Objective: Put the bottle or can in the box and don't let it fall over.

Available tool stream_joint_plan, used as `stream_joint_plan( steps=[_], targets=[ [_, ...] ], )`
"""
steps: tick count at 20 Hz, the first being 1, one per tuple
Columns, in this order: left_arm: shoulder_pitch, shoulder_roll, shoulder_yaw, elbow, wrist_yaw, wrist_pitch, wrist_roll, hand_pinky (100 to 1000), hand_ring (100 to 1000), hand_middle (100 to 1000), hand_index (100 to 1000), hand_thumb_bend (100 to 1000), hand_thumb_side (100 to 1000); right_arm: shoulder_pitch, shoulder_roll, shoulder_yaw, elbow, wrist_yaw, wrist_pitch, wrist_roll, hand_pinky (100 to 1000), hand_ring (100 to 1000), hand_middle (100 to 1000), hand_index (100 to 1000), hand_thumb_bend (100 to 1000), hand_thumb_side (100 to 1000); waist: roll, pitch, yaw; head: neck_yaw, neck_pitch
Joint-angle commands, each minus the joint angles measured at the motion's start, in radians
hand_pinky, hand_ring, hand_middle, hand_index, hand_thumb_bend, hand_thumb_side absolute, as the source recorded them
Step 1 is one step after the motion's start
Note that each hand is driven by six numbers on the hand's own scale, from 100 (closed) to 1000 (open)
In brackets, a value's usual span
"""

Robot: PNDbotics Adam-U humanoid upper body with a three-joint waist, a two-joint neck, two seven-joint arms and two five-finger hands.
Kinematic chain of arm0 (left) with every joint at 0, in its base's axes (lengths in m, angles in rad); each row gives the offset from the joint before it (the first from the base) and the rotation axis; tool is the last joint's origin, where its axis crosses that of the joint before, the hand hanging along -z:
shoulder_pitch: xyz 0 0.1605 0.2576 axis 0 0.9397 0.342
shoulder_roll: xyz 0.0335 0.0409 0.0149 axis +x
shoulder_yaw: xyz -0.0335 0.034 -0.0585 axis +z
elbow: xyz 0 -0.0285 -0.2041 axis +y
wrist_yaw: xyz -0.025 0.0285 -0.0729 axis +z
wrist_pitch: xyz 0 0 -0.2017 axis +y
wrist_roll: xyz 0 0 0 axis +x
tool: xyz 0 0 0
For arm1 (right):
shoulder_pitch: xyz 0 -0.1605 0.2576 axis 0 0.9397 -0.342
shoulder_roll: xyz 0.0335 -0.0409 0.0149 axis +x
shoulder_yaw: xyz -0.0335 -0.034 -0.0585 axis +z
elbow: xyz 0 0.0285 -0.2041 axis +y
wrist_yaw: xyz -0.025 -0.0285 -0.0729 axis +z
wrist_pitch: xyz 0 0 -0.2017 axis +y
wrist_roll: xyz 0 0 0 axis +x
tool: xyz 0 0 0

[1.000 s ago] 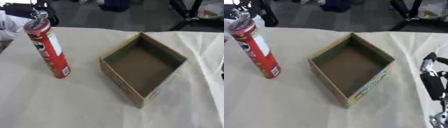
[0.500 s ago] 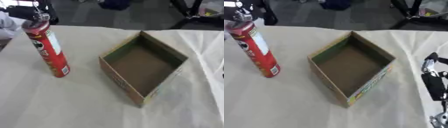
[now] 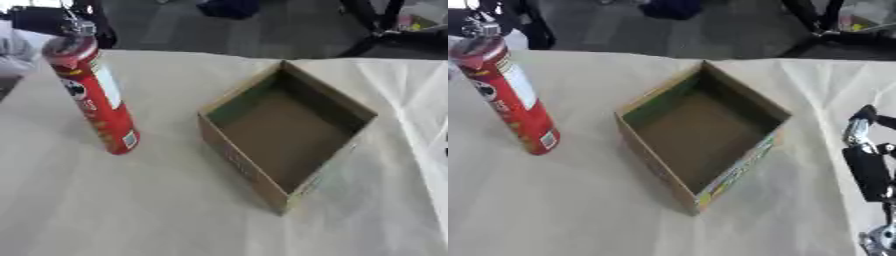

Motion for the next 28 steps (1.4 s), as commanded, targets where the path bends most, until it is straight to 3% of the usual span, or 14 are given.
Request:
stream_joint_plan(
  steps=[1, 19, 23, 28],
  targets=[
    [-0.025, 0.015, -0.006, -0.015, 0.013, -0.072, -0.075, 771, 890, 876, 869, 100, 1000, -0.006, -0.01, -0.006, -0.018, -0.005, 0.0, -0.005, 360, 755, 963, 951, 100, 614, 0.002, -0.015, 0.0, 0.006, -0.001],
    [-0.025, 0.011, -0.03, -0.012, -0.041, -0.095, -0.075, 776, 893, 871, 859, 100, 1000, -0.004, -0.006, -0.008, -0.018, -0.005, -0.004, -0.003, 362, 756, 964, 953, 100, 614, 0.004, -0.014, -0.002, 0.029, -0.004],
    [-0.027, 0.011, -0.031, -0.005, -0.069, -0.127, -0.075, 765, 878, 848, 842, 196, 1000, -0.001, -0.003, -0.008, -0.018, -0.006, -0.004, -0.004, 363, 756, 965, 954, 100, 614, 0.005, -0.014, -0.002, 0.03, -0.004],
    [-0.03, 0.016, -0.011, -0.005, -0.096, -0.153, -0.075, 791, 900, 872, 840, 214, 1000, -0.001, -0.001, -0.008, -0.018, -0.006, -0.007, -0.005, 363, 756, 965, 955, 100, 615, 0.006, -0.013, 0.0, 0.029, -0.003]
  ],
)
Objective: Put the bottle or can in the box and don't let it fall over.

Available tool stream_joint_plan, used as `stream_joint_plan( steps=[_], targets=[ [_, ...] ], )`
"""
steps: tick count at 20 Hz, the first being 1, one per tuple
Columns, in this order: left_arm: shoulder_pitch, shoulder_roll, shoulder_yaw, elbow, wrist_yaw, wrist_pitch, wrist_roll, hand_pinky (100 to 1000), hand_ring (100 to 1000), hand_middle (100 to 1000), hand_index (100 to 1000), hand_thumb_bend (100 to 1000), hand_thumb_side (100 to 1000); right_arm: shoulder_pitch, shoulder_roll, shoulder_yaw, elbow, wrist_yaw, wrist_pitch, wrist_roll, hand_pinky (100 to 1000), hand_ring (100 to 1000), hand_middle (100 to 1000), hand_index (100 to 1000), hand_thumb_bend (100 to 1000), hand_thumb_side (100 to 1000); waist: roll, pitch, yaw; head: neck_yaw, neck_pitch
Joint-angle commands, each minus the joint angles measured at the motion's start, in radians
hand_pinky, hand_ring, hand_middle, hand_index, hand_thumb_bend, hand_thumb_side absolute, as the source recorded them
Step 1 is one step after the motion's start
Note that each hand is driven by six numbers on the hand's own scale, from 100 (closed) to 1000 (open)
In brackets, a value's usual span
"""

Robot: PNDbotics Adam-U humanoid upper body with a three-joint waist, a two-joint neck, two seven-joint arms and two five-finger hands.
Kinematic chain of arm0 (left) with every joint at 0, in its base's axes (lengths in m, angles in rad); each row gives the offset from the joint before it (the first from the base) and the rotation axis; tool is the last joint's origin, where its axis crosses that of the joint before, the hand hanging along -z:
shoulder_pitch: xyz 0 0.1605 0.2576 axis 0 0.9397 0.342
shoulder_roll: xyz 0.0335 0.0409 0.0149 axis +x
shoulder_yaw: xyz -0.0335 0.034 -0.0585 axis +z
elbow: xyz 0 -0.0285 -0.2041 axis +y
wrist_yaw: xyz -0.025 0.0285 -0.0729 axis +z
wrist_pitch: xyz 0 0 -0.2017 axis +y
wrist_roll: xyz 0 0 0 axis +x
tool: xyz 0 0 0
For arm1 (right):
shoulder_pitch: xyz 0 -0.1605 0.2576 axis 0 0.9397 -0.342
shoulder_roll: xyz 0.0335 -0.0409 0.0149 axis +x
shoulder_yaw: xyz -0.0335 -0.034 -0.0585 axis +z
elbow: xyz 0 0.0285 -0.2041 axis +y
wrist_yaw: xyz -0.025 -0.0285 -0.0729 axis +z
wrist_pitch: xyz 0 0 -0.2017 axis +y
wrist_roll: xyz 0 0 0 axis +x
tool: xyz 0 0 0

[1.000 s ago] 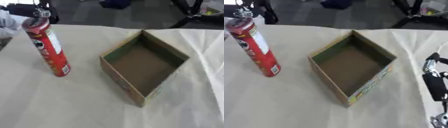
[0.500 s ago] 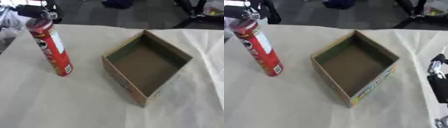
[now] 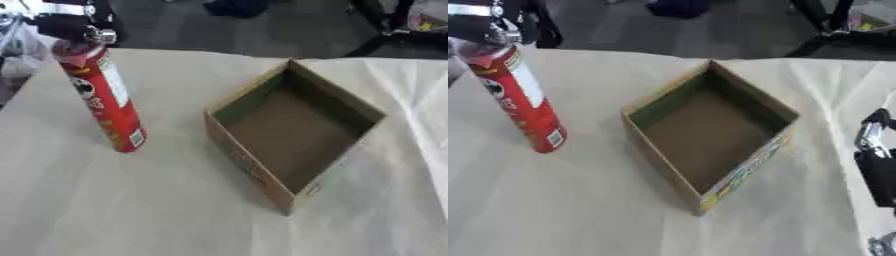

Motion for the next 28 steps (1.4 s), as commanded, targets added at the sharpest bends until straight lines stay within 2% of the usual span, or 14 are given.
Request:
stream_joint_plan(
  steps=[1, 4, 13, 23, 28],
  targets=[
    [-0.027, 0.028, 0.021, -0.006, -0.013, -0.125, -0.107, 798, 906, 876, 841, 221, 1000, -0.002, -0.009, -0.008, -0.018, 0.0, -0.003, -0.002, 364, 756, 965, 955, 100, 615, 0.003, -0.014, 0.003, 0.003, -0.004],
    [-0.023, 0.033, 0.021, -0.005, -0.017, -0.141, -0.107, 802, 910, 880, 844, 236, 1000, -0.001, -0.008, -0.008, -0.018, 0.0, -0.004, -0.002, 364, 756, 965, 956, 100, 615, 0.004, -0.013, 0.003, 0.002, -0.004],
    [-0.019, 0.043, 0.025, 0.004, -0.007, -0.148, -0.107, 772, 890, 871, 841, 177, 1000, 0.002, -0.005, -0.009, -0.018, 0.0, -0.004, -0.004, 364, 756, 964, 957, 100, 615, 0.005, -0.014, 0.007, 0.002, -0.002],
    [0.004, 0.066, 0.03, 0.01, -0.044, -0.154, -0.107, 797, 921, 896, 849, 235, 1000, 0.005, -0.003, -0.011, -0.018, 0.0, -0.006, -0.005, 365, 754, 960, 957, 100, 615, 0.004, -0.014, 0.008, 0.002, -0.002],
    [0.012, 0.069, 0.029, 0.016, -0.051, -0.165, -0.107, 814, 936, 932, 863, 304, 1000, 0.005, 0.0, -0.012, -0.018, 0.0, -0.007, -0.005, 365, 750, 960, 958, 100, 615, 0.002, -0.014, 0.007, 0.004, -0.005]
  ],
)
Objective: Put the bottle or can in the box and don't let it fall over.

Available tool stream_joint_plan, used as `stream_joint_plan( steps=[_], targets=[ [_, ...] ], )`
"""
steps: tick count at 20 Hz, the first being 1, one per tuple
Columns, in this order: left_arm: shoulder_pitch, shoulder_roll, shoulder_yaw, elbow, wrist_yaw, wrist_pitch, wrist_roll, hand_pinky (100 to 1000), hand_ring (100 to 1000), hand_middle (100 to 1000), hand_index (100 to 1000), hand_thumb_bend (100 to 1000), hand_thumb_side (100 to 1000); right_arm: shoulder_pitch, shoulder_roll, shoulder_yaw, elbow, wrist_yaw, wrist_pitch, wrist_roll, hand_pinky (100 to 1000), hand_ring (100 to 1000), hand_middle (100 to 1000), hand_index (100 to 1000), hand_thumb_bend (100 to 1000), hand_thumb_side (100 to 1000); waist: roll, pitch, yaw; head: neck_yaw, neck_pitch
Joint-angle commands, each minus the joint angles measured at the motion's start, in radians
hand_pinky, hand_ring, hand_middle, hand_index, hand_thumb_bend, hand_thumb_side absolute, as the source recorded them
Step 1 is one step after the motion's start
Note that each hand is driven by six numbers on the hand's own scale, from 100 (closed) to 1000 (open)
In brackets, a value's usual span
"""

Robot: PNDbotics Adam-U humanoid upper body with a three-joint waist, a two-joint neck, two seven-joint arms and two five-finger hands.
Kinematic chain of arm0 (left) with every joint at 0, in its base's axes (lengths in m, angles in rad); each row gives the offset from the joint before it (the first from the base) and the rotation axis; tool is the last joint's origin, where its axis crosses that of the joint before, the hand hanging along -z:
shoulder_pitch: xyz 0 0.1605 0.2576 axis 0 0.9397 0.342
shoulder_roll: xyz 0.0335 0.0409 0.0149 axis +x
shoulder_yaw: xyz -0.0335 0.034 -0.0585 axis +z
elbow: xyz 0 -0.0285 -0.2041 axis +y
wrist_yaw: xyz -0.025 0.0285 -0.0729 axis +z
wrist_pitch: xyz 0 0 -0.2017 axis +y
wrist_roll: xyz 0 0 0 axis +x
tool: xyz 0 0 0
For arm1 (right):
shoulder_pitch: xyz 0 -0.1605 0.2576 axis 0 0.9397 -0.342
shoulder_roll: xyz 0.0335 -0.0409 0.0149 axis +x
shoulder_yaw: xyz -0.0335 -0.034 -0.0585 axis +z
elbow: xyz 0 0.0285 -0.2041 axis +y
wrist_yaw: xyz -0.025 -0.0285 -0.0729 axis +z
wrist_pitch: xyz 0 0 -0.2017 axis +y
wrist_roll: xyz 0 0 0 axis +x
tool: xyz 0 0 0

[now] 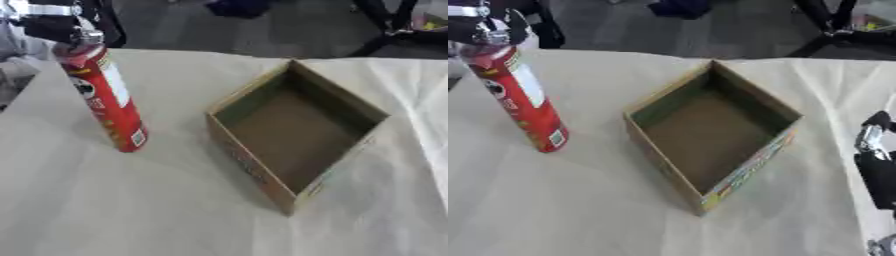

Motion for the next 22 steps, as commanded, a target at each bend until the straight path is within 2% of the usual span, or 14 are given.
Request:
stream_joint_plan(
  steps=[1, 6, 15, 20, 22],
  targets=[
    [-0.007, 0.039, 0.01, -0.001, -0.013, -0.143, -0.132, 815, 938, 935, 865, 313, 1000, -0.003, -0.009, -0.011, -0.018, 0.0, -0.003, -0.001, 365, 750, 960, 958, 100, 615, -0.001, -0.014, 0.0, 0.005, -0.005],
    [0.001, 0.039, 0.009, 0.004, -0.018, -0.154, -0.132, 818, 946, 957, 876, 351, 1000, -0.002, -0.005, -0.012, -0.018, -0.001, -0.003, -0.002, 365, 749, 960, 958, 100, 615, -0.003, -0.012, -0.002, 0.006, -0.005],
    [-0.002, 0.034, 0.025, -0.029, 0.097, -0.128, -0.132, 817, 943, 951, 876, 242, 1000, -0.001, 0.001, -0.012, -0.018, -0.003, -0.003, -0.004, 365, 747, 961, 958, 100, 616, -0.005, -0.007, -0.002, 0.007, -0.011],
    [0.0, 0.037, 0.011, -0.04, 0.11, -0.113, -0.132, 822, 946, 951, 864, 287, 1000, -0.002, 0.002, -0.011, -0.018, -0.004, -0.005, -0.003, 365, 745, 960, 959, 100, 617, -0.005, -0.003, -0.004, 0.009, -0.012],
    [-0.002, 0.037, 0.012, -0.042, 0.098, -0.113, -0.132, 817, 936, 916, 855, 295, 1000, -0.002, 0.003, -0.011, -0.018, -0.005, -0.005, -0.003, 364, 745, 960, 959, 100, 617, -0.004, -0.002, -0.004, 0.009, -0.012]
  ],
)
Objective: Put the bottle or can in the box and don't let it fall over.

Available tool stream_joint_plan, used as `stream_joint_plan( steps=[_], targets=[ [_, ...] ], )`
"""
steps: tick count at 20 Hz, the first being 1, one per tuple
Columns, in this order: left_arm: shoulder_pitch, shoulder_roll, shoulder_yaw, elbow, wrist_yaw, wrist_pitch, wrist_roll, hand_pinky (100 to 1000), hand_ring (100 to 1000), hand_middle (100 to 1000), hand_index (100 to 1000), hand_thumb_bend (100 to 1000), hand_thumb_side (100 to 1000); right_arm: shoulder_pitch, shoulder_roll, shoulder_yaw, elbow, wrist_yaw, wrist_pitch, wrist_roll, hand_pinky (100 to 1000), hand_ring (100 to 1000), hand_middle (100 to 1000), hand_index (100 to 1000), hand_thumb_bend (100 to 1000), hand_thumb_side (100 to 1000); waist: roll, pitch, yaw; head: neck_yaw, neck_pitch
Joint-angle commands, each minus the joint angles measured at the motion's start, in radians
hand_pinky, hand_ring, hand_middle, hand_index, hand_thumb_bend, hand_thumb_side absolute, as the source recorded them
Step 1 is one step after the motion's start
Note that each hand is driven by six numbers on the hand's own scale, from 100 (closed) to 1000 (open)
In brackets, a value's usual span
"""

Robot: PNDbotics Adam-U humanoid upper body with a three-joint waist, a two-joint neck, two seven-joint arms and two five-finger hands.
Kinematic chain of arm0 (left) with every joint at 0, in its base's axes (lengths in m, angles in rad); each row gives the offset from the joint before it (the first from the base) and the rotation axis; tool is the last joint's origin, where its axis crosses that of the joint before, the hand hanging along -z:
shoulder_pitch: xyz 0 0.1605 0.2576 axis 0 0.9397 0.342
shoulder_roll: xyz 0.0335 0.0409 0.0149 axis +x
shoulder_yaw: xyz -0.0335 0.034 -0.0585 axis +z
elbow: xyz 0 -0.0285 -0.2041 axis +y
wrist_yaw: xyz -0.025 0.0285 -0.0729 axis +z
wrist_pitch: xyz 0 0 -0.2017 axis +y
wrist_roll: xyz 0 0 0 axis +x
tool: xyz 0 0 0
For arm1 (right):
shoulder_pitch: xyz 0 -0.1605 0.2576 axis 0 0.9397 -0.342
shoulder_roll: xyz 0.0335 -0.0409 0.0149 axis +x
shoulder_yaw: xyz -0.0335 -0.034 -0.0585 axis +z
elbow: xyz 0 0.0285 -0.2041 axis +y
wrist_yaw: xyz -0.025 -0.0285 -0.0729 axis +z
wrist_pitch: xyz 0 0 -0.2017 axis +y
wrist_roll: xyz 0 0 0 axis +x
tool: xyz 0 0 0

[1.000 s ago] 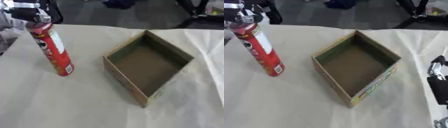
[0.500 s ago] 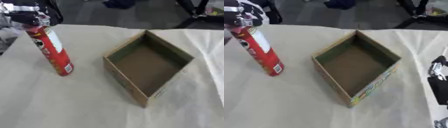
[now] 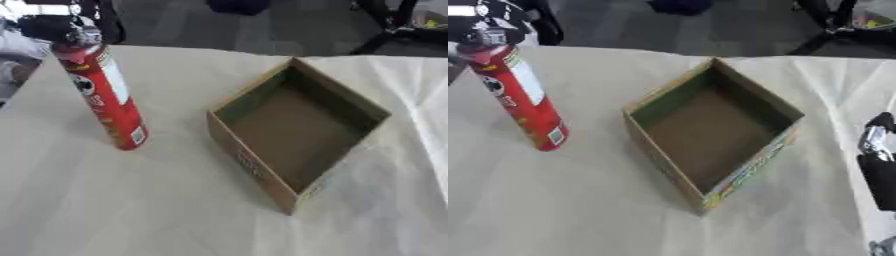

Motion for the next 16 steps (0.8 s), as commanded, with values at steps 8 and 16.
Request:
stream_joint_plan(
  steps=[8, 16],
  targets=[
    [-0.043, 0.033, 0.032, -0.037, -0.018, -0.104, -0.124, 829, 938, 906, 862, 289, 1000, 0.001, -0.008, -0.006, -0.018, -0.005, -0.004, -0.001, 365, 745, 960, 959, 100, 617, 0.004, -0.017, 0.003, 0.007, -0.007],
    [-0.042, 0.036, 0.062, -0.045, -0.02, -0.096, -0.124, 918, 985, 958, 871, 338, 1000, 0.002, -0.005, -0.007, -0.018, -0.006, -0.005, -0.002, 365, 745, 960, 959, 100, 617, 0.003, -0.013, -0.001, 0.007, -0.012]
  ],
)
